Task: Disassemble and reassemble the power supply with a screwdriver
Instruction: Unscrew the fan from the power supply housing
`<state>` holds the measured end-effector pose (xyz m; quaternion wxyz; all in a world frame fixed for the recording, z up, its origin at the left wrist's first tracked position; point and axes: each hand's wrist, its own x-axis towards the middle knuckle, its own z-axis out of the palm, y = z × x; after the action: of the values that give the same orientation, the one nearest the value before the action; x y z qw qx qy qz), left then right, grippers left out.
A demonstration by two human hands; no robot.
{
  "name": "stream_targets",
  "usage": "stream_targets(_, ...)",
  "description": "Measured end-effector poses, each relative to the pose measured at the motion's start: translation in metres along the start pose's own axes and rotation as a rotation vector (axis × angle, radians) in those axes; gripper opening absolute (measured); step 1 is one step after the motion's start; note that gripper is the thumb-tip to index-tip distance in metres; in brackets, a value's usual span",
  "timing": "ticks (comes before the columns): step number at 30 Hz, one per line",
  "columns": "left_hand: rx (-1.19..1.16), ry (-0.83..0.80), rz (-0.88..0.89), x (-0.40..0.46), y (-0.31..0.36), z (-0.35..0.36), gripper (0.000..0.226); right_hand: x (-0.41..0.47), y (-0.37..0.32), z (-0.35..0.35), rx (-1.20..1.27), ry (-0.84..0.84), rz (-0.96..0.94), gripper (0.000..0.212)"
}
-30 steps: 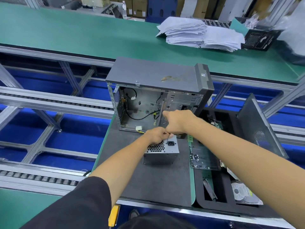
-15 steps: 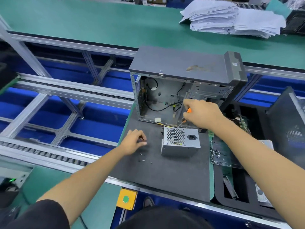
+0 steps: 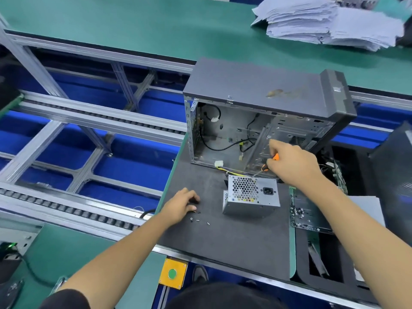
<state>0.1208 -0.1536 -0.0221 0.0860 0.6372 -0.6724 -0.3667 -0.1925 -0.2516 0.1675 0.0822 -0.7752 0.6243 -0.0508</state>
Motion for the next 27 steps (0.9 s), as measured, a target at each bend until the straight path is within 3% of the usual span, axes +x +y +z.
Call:
stream_targets(5, -0.001, 0.085, -0.084, 0.011, 0.003, -0.002, 0.021, -0.003, 0.005, 0.002, 0.049, -0.012, 0.060, 0.016)
stream_targets(8, -0.445, 0.106, -0.279, 0.036, 0.036, -0.011, 0.038, -0.003, 0.007, 0.002, 0.074, 0.015, 0.089, 0.015)
stream_targets(10, -0.748, 0.025, -0.424, 0.063, 0.064, -0.020, 0.050, -0.003, 0.008, 0.001, 0.074, 0.035, 0.100, 0.016)
stream_targets(13, -0.796, -0.224, -0.521, 0.093, 0.099, -0.028, 0.061, -0.004, 0.011, 0.000, 0.075, 0.042, 0.117, 0.016)
stream_targets(18, -0.804, -0.381, -0.556, 0.120, 0.110, -0.012, 0.044, -0.009, 0.017, 0.006, 0.108, 0.078, 0.156, 0.016)
stream_targets(23, -1.063, -0.526, -0.528, 0.121, 0.098, -0.012, 0.022, -0.016, 0.026, 0.015, 0.164, 0.121, 0.195, 0.013)
stream_targets(27, -1.223, -0.538, -0.520, 0.112, 0.092, -0.014, 0.022, -0.021, 0.028, 0.024, 0.237, 0.190, 0.238, 0.013)
